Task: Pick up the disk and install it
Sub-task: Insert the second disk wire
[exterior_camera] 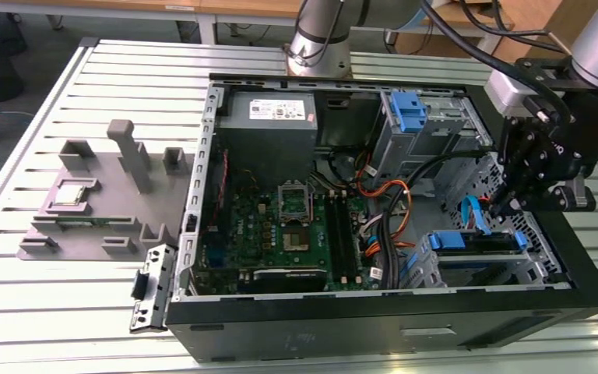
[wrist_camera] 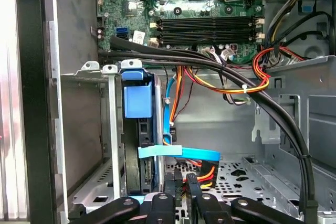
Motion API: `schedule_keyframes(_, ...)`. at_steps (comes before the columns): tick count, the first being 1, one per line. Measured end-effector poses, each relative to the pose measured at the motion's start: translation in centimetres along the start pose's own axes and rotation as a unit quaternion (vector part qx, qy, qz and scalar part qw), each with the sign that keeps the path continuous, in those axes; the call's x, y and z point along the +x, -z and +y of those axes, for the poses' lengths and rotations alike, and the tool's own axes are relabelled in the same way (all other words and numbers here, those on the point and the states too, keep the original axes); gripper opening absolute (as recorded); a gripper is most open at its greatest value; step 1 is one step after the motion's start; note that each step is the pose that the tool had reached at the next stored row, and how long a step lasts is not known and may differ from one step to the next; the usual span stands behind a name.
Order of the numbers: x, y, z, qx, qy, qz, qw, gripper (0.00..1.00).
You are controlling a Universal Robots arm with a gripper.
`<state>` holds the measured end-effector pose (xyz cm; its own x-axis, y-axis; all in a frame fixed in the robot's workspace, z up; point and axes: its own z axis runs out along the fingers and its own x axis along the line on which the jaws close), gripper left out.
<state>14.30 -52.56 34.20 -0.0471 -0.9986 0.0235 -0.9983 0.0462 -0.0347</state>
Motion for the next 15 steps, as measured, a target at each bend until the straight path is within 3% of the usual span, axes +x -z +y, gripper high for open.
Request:
schedule_keyframes(4, 0.0, 0.0, 0.0, 0.0, 0.0, 0.0, 1.0, 0.23)
schedule_keyframes(6, 0.0, 0.0, 0.0, 0.0, 0.0, 0.0, 1.0, 0.16)
schedule_keyframes(15, 0.0, 0.0, 0.0, 0.0001, 0.0, 0.0, 1.0, 0.16)
